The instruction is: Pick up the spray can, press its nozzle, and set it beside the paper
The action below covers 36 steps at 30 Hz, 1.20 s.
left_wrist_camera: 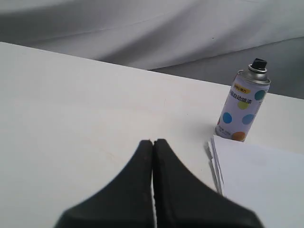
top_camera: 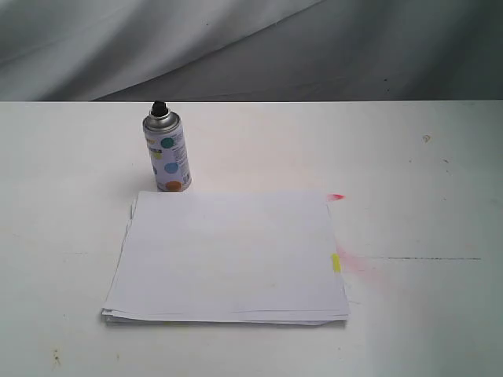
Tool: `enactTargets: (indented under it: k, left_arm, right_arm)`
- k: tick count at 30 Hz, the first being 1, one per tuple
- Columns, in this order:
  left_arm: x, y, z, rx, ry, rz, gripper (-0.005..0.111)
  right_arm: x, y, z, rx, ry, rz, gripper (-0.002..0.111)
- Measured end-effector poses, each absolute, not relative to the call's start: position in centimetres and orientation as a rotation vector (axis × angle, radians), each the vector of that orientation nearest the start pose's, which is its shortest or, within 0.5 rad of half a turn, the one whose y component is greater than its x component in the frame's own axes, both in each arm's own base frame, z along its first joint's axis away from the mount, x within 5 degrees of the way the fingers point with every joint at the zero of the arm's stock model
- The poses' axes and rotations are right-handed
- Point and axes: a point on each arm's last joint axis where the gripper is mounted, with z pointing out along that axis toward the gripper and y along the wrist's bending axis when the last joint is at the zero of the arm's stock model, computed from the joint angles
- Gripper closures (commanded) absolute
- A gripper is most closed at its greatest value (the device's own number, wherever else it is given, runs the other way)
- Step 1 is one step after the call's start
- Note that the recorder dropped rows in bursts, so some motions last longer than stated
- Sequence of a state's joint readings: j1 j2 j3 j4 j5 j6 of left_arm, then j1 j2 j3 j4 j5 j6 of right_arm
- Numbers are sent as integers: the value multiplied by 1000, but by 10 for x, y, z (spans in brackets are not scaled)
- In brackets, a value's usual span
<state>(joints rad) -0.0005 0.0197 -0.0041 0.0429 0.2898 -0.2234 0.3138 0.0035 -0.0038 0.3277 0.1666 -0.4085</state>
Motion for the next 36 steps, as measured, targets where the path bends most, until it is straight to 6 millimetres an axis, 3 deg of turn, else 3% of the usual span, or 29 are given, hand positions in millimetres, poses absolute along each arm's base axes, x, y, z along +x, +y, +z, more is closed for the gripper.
enactTargets:
  k: [8,12,20,24,26,31,36]
  left_arm:
    - [56,1,190,-168,1755,-123,107]
    - [58,0,200,-167,1637,-151,107]
    - [57,2,222,-355,1368,-392,107]
    - [56,0,228,-362,1367,-442,107]
    - [52,-2,243,-315,1357,-458,107]
    - [45,-6,311,-204,1327,-514,107]
    - [73,-15,359,-167,1557,-500,107]
  right_arm:
    - [52,22,200,-366,1604,219,108]
    - [52,22,200,-366,1604,219,108]
    - [52,22,200,-366,1604,219,108]
    - [52,22,200,-366,1604,219,108]
    - [52,22,200,-366,1604,219,108]
    - [52,22,200,-366,1604,219,108]
    - [52,22,200,-366,1604,219,108]
